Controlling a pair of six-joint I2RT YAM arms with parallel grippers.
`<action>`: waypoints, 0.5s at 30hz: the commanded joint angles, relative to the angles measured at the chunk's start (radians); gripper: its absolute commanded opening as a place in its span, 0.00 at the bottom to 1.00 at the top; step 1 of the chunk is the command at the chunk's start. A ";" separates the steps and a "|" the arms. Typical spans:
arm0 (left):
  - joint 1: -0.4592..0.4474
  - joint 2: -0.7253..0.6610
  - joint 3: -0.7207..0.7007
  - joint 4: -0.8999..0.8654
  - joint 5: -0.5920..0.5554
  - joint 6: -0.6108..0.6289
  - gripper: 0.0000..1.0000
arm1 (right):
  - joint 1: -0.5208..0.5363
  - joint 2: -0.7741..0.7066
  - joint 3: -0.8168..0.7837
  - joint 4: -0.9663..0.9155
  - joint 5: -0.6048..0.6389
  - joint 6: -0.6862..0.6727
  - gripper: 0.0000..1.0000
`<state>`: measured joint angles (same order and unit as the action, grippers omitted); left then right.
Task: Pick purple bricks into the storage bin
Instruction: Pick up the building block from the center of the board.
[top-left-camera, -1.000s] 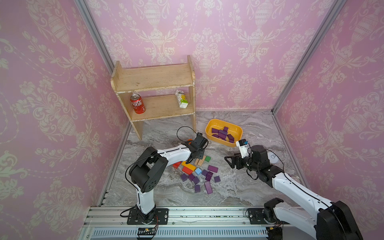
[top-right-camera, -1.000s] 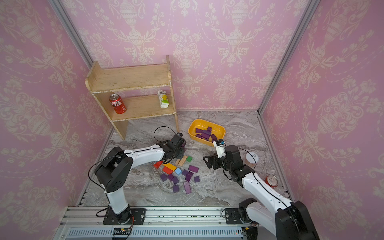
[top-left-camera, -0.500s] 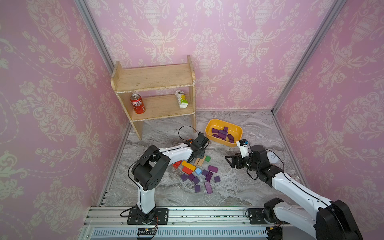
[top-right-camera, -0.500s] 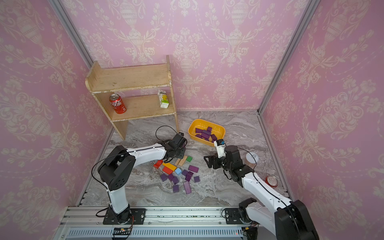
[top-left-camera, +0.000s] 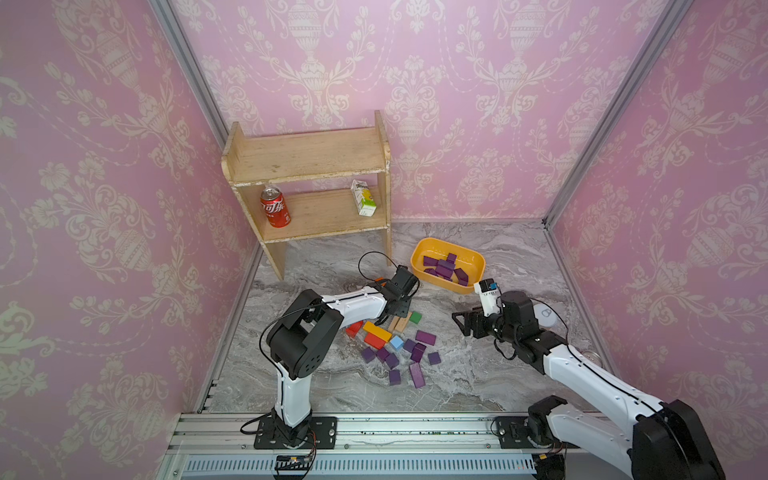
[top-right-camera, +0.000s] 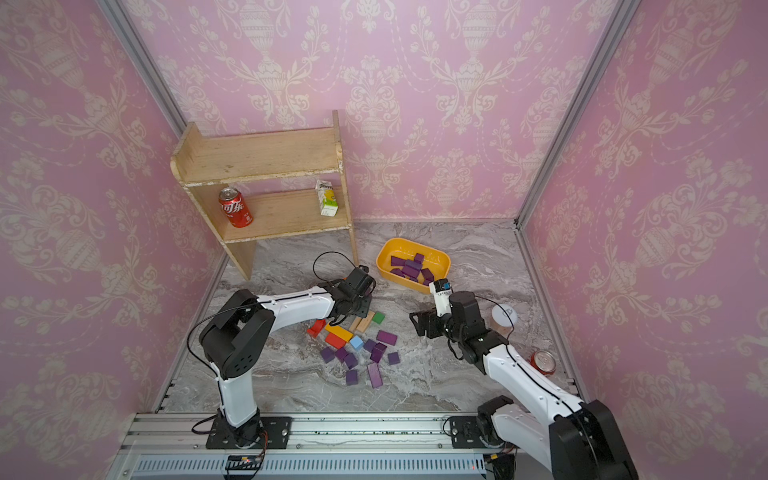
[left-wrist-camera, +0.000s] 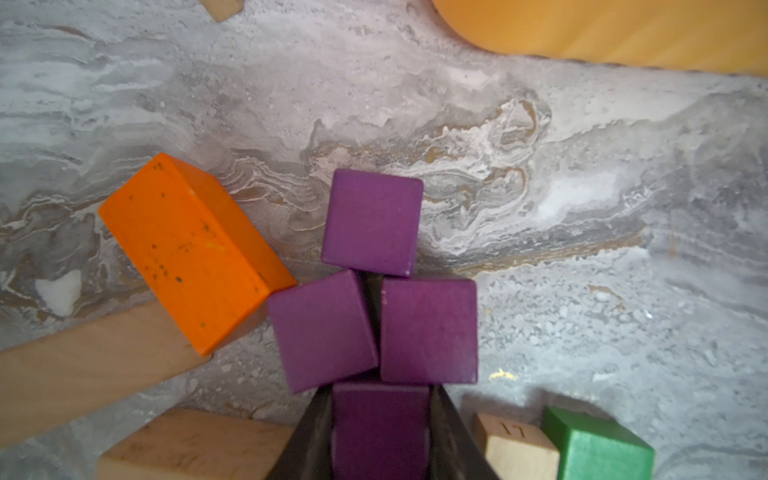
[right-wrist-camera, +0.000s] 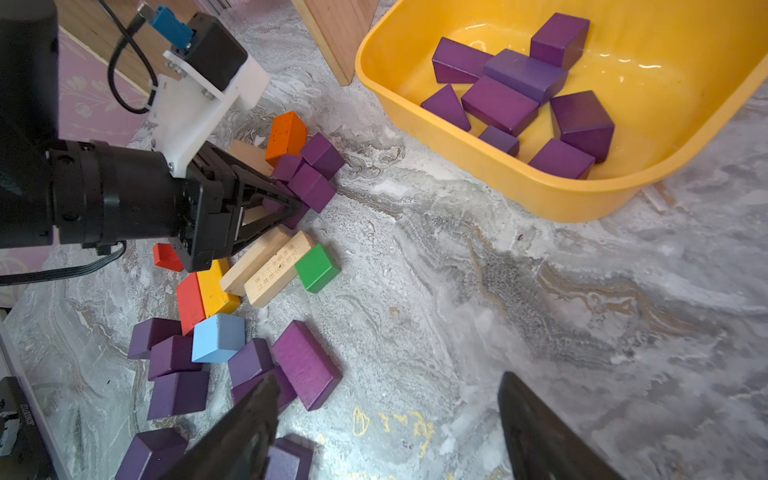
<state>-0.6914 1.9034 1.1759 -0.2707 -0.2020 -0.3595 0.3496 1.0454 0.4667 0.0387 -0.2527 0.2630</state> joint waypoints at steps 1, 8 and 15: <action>-0.007 -0.043 -0.028 0.002 -0.035 0.003 0.25 | 0.005 0.008 0.010 -0.020 0.026 0.015 0.84; -0.007 -0.095 -0.036 0.004 -0.026 0.001 0.23 | 0.006 0.011 0.006 -0.021 0.058 0.022 0.88; -0.010 -0.143 -0.025 0.036 0.027 -0.011 0.23 | 0.005 0.007 -0.010 -0.036 0.182 0.044 1.00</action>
<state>-0.6914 1.7958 1.1488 -0.2455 -0.2043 -0.3599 0.3496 1.0458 0.4664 0.0208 -0.1616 0.2863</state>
